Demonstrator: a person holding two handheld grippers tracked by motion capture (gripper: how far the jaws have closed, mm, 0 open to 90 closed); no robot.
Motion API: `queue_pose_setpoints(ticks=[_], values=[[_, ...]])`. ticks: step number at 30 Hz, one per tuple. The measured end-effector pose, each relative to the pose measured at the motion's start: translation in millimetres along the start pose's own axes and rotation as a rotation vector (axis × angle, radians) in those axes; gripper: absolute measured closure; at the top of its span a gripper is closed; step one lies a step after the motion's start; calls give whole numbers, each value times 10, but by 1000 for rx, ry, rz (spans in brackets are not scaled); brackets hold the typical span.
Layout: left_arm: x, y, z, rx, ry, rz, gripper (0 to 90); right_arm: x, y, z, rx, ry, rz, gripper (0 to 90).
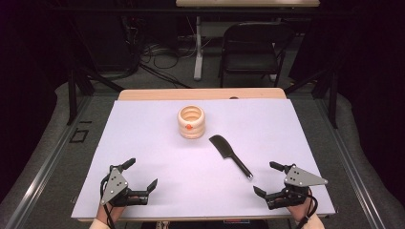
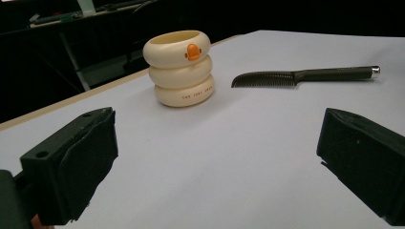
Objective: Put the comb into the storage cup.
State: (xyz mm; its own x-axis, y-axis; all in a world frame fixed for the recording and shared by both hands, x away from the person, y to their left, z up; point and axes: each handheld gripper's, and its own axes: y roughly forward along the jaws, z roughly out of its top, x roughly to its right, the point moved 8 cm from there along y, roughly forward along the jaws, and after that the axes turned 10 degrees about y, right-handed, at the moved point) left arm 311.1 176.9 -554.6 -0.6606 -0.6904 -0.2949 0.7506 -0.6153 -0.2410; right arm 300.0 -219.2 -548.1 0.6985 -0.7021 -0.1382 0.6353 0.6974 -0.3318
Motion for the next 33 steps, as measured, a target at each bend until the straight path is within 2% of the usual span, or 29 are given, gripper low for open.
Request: queue_pose_setpoints(ticks=[6,20,33], values=[[1,1,2,0,1,-2,1,4,13,-8,-8,4,-3,0],[-7,-31,-16,-4,-4,10,1,-3,129,11,-64,28,-11,0],[0,12,-10,-5,7,-1,1,34,294,32,-153,60,-50,0]])
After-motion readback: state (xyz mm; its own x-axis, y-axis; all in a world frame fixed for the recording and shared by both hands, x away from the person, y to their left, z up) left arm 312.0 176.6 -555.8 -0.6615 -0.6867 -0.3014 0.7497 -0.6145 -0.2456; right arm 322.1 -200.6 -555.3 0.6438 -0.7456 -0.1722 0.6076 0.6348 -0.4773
